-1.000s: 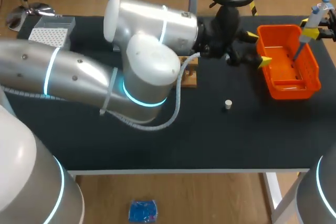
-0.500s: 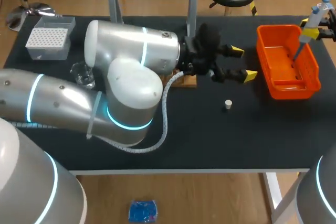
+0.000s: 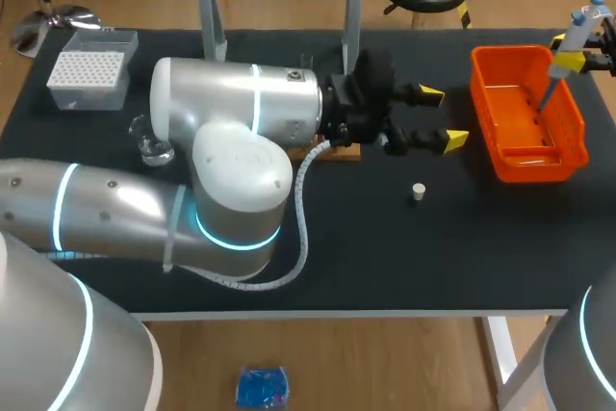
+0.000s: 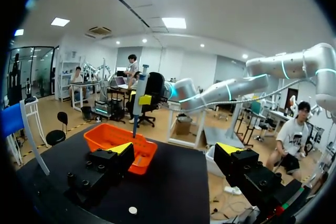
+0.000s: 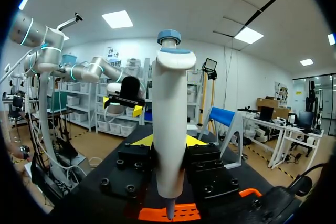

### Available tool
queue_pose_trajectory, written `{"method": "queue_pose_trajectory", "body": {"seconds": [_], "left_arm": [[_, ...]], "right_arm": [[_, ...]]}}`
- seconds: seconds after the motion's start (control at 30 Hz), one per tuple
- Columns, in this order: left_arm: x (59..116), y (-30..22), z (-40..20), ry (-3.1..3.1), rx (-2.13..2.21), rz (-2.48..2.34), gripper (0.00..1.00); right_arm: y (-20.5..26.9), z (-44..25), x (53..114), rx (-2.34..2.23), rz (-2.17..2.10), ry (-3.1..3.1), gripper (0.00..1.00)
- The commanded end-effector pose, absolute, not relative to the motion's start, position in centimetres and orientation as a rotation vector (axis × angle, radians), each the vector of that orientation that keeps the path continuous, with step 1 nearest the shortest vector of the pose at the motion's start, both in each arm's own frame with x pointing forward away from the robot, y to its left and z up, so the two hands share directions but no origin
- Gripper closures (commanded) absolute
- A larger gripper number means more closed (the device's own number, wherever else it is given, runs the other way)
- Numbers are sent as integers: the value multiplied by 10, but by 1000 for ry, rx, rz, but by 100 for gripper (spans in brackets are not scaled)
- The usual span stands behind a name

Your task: Invert the test tube, pick up the pipette, mount the tip to pipette, aspirate from beaker and dispense into the tube, eject the tip, return the pipette, and cap with the stopper.

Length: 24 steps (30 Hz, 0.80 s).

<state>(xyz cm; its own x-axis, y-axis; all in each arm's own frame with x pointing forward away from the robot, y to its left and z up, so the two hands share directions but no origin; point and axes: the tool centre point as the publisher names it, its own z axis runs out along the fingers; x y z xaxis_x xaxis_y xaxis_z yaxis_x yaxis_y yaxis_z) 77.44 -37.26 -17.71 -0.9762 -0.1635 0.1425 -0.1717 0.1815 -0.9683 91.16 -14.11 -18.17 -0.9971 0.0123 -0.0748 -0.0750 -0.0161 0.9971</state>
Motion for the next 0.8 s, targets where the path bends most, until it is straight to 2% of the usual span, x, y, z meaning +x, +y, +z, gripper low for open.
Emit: {"method": "queue_pose_trajectory", "body": {"seconds": [0.03,0.3,0.8], "left_arm": [[776,-356,-173,-2343,303,2160,0],[781,-329,-142,-2478,133,2066,0],[783,-270,-151,-2548,204,2007,0]], "right_arm": [[-141,-181,911,-68,2192,2162,100],[-141,-181,911,-68,2192,2162,100],[-141,-181,911,-68,2192,2162,100]]}}
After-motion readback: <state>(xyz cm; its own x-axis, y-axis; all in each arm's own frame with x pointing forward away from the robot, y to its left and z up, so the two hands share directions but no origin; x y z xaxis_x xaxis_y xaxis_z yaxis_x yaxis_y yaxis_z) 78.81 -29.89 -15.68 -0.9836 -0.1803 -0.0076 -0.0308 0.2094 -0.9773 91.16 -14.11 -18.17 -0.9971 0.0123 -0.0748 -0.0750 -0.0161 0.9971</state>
